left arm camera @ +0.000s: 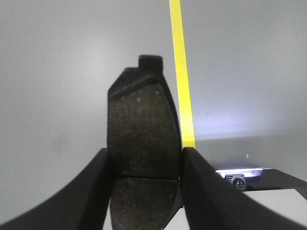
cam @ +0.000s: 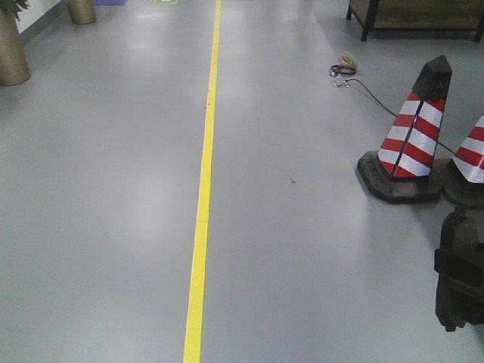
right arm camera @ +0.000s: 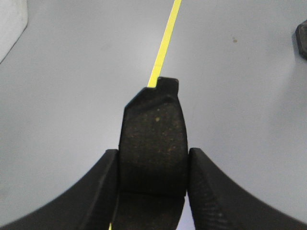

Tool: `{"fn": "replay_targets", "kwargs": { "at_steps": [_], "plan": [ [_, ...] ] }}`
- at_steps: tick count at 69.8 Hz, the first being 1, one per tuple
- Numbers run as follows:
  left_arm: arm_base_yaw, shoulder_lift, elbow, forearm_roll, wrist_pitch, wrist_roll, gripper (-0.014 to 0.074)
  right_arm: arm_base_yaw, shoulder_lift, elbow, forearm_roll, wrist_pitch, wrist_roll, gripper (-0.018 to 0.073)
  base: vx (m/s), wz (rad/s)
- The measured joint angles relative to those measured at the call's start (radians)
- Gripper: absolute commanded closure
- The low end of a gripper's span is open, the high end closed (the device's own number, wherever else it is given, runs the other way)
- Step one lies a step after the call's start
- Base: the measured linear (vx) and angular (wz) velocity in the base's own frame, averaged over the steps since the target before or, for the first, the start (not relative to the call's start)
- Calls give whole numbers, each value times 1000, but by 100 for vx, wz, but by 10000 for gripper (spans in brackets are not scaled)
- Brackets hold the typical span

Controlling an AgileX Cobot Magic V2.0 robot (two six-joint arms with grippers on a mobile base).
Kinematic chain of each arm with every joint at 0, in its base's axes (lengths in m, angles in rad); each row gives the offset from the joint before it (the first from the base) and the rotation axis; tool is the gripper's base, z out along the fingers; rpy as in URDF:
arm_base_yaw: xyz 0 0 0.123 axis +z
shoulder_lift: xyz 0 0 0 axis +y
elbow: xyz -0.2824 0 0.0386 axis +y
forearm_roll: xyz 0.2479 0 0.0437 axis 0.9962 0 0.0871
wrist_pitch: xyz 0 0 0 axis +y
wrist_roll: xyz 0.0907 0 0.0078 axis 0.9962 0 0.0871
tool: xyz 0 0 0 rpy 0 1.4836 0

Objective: Move and align brake pads A on conveyor
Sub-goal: 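Drive the base across the floor carrying both brake pads to the conveyor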

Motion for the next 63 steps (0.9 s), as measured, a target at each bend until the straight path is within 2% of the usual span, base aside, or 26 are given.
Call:
{"fn": "replay_targets", "kwargs": {
  "at_steps": [43, 63],
  "plan": [
    [0, 0, 0, 0, -1, 0, 602, 0, 0, 0, 0, 0, 0, 563, 68, -10],
    [0, -1, 0, 2, 0, 0, 602, 0, 1, 0, 2, 0, 0, 563, 53, -31]
  ]
}}
